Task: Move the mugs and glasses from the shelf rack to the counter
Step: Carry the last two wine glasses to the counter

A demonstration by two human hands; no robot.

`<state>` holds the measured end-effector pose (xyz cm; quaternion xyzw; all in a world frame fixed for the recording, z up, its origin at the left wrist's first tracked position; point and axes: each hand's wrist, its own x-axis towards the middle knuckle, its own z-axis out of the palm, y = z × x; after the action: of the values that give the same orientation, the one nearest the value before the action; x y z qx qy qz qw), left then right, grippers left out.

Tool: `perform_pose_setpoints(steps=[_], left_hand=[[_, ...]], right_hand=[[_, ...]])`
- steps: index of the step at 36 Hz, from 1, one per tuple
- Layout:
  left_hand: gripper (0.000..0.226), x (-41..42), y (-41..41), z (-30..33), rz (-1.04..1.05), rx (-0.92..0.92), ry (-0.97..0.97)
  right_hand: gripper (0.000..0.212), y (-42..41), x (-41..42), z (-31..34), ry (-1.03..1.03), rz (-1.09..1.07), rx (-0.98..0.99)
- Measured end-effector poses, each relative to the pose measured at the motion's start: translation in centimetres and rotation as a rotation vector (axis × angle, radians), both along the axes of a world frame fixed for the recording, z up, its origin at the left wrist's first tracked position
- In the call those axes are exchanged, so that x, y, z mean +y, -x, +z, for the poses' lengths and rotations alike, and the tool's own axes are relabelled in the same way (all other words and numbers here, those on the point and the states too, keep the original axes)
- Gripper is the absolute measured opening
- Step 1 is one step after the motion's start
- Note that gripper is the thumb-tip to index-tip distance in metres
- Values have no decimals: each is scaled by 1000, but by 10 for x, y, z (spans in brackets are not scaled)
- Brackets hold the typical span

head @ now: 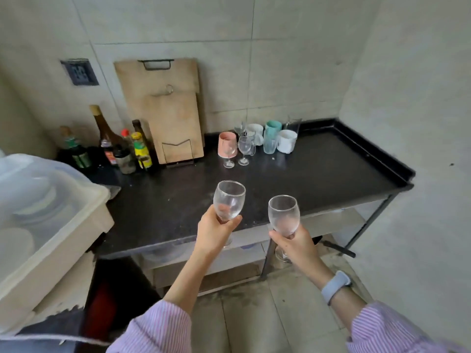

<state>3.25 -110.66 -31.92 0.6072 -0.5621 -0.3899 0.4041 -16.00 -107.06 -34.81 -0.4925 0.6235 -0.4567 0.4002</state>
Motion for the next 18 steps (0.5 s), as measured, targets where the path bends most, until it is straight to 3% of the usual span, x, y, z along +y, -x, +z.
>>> perform_pose_setpoints(steps=[10,18], left_hand=[[27,-132,53,-22,-93,68,-130],[39,-233,105,-64,-38,118,-190]], right_hand=[[22,45,-106,-16,-92,-100,-17],[30,88,-214,-50,-184,-72,-9]])
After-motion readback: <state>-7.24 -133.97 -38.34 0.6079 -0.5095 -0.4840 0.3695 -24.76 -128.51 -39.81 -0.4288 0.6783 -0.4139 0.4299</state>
